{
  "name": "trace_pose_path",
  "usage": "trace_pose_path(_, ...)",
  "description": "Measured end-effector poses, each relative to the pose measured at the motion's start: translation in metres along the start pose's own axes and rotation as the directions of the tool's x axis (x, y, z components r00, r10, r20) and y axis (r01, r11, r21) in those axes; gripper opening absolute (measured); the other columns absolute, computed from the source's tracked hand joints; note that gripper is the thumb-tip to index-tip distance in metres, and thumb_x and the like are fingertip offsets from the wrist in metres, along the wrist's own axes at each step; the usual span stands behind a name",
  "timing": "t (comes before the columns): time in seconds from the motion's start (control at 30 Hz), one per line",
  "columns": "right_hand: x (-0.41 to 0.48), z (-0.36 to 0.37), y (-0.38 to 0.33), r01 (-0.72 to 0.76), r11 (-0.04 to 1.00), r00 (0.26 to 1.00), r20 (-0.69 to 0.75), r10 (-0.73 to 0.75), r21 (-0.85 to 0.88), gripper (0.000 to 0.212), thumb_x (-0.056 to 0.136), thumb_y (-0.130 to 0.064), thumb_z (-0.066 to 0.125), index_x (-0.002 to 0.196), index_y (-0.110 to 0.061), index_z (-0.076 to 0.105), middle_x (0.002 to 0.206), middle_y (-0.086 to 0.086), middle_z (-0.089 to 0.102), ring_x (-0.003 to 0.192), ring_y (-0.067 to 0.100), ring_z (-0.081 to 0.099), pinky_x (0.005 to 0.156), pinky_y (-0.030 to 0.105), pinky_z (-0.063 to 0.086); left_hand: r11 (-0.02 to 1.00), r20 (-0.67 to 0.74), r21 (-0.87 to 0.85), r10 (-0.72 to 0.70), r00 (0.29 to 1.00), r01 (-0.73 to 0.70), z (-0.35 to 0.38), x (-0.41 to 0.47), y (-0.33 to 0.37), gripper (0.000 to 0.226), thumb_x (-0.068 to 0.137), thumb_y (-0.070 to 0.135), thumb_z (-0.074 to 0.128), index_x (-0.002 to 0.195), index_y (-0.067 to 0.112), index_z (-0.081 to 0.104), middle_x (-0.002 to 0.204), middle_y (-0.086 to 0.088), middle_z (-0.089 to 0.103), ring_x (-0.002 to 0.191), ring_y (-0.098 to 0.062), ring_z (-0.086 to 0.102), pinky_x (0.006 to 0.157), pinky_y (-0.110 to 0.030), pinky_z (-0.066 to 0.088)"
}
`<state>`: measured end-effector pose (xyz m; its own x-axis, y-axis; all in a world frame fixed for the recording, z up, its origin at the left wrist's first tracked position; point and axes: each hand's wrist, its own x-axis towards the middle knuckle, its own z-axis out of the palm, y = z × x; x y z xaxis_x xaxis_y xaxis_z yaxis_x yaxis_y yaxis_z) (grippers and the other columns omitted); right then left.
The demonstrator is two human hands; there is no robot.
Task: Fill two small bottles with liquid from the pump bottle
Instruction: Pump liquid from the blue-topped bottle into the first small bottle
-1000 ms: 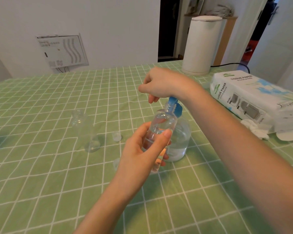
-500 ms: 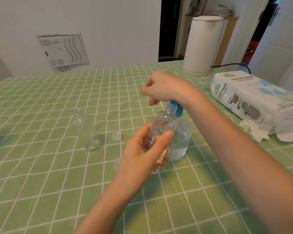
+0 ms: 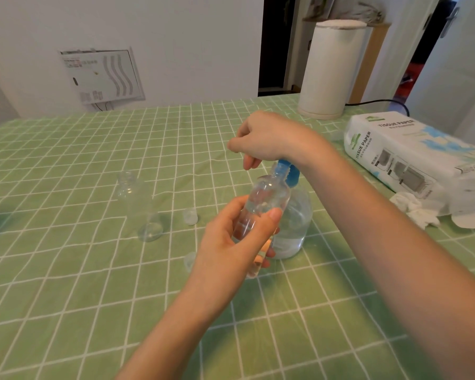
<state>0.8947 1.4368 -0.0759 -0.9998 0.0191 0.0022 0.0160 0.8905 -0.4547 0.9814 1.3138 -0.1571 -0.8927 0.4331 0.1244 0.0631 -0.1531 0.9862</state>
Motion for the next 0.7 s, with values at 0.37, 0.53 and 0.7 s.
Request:
trace_pose_path(0.37, 0.002, -0.008, -0.002, 0.013, 1.0, 0.999, -0.03, -0.013, -0.007, 0.032, 0.093, -0.026, 0.048, 0.105, -0.005, 0.069, 0.082, 0.003, 0.075, 0.087, 0.021, 0.071, 0.079, 0.03, 0.053, 1.0, -0.006, 0.017, 0.013, 1.0, -0.013, -0.001, 0.001, 0.0, 0.021, 0.074, 0.039, 0.065, 0.092, 0.03, 0.067, 0.072, 0.005, 0.068, 0.055, -0.006, 0.059, 0.05, -0.019, 0.049)
trace_pose_path(0.53, 0.002, -0.009, -0.006, 0.018, 0.999, 1.0, 0.004, -0.018, -0.038, 0.033, 0.094, -0.026, 0.047, 0.111, -0.004, 0.066, 0.085, 0.004, 0.075, 0.088, 0.019, 0.071, 0.077, 0.03, 0.053, 1.0, -0.006, 0.017, 0.015, 1.0, -0.015, -0.001, 0.001, 0.0, 0.02, 0.074, 0.038, 0.062, 0.092, 0.03, 0.067, 0.073, 0.003, 0.068, 0.055, -0.006, 0.059, 0.051, -0.019, 0.05)
trace_pose_path(0.7, 0.002, -0.008, -0.005, 0.013, 0.999, 1.0, -0.01, -0.014, -0.032, 0.034, 0.094, -0.025, 0.048, 0.11, -0.002, 0.067, 0.084, 0.005, 0.075, 0.088, 0.02, 0.071, 0.079, 0.031, 0.052, 1.0, -0.011, 0.01, 0.011, 1.0, -0.011, 0.0, 0.001, 0.0, 0.019, 0.074, 0.037, 0.064, 0.091, 0.029, 0.067, 0.071, 0.004, 0.068, 0.054, -0.007, 0.058, 0.05, -0.019, 0.049)
